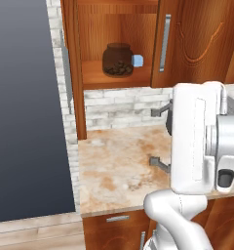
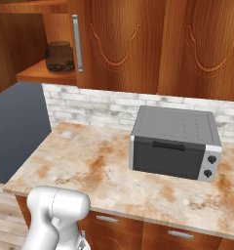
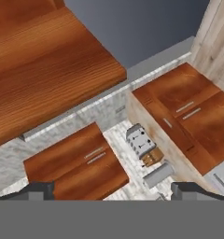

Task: Pick the jar and candle from the dining table and place them in the open cabinet. Close the cabinet after placing the objects.

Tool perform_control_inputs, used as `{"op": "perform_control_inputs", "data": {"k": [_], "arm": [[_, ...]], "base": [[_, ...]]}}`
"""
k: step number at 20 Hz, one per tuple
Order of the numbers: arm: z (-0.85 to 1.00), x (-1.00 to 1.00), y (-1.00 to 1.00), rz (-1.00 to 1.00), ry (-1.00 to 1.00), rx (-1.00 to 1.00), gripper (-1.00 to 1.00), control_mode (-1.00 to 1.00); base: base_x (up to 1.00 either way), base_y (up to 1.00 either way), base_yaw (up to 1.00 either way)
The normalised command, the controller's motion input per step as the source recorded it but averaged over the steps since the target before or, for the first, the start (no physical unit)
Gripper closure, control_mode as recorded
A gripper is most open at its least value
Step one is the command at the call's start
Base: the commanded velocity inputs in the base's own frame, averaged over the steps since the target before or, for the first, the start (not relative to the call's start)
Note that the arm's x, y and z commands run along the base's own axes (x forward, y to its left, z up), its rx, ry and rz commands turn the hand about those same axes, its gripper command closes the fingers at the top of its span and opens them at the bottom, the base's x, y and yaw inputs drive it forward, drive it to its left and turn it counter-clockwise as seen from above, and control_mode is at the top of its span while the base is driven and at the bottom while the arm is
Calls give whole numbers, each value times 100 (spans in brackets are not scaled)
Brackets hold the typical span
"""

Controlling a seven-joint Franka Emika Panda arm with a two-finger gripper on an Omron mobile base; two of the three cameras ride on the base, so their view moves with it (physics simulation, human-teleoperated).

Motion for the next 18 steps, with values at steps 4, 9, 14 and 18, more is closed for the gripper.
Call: {"op": "perform_control_inputs", "data": {"k": [4, 9, 14, 18], "arm": [[-2, -25, 23, 3, -23, 0, -100, -100], [-6, 0, 28, 1, -8, 0, -100, -100], [-4, 16, 27, -4, 0, 0, -100, -100], [-4, 18, 24, -9, -1, 0, -100, -100]], "base": [[0, 0, 0], [0, 0, 0], [0, 0, 0], [0, 0, 0]]}}
